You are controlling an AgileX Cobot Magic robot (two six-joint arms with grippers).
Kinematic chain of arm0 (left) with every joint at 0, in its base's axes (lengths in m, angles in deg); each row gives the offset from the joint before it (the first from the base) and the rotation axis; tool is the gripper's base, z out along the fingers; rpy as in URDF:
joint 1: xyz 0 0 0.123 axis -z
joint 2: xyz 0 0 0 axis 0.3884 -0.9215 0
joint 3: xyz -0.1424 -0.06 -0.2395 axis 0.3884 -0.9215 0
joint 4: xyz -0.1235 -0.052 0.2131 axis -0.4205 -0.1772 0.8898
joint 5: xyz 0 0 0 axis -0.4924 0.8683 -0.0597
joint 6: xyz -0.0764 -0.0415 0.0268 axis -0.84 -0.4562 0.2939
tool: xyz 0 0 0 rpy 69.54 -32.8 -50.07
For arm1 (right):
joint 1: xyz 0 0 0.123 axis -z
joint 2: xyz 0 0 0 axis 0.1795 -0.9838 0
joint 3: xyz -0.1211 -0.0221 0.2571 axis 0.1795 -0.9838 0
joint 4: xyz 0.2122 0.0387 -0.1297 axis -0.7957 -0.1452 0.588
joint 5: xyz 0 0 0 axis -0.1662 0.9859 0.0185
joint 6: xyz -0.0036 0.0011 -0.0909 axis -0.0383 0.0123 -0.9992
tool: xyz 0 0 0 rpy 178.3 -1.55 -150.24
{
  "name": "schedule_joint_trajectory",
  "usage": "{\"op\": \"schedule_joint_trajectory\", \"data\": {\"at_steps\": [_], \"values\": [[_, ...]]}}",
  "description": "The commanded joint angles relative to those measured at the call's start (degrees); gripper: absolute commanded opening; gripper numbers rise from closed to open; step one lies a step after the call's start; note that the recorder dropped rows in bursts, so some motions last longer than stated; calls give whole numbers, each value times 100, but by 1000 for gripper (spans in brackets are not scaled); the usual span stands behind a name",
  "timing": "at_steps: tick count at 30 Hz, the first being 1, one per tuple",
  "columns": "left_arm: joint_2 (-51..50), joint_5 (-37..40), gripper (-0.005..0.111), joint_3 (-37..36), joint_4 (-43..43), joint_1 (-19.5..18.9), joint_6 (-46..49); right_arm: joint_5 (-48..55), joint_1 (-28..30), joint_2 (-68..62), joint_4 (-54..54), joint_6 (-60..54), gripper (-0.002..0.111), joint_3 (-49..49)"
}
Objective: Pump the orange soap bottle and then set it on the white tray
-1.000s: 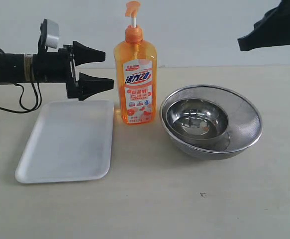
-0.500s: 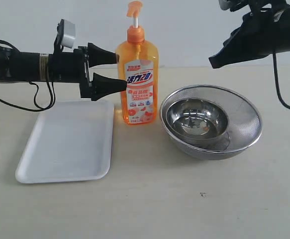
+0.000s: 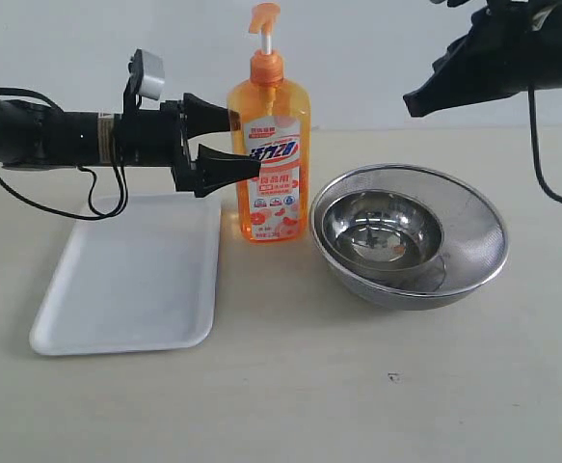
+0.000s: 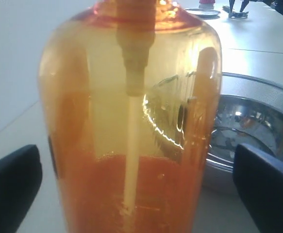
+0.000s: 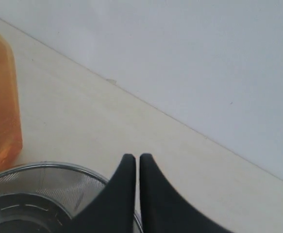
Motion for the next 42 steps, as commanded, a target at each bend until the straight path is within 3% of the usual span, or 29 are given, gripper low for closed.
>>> {"op": "schedule_joint_trajectory", "data": {"at_steps": [1, 10, 23, 42], "values": [[21, 21, 109, 30, -84, 34, -56, -168, -168, -5, -1, -145, 0, 36], [21, 21, 109, 39, -84, 34, -45, -242, -865, -736, -12, -509, 0, 487], [21, -27, 109, 39, -84, 34, -45, 111, -924, -1696, -13, -464, 0, 1640], [21, -26, 109, 39, -92, 34, -57, 220, -1252, -1947, -13, -596, 0, 1706]]}}
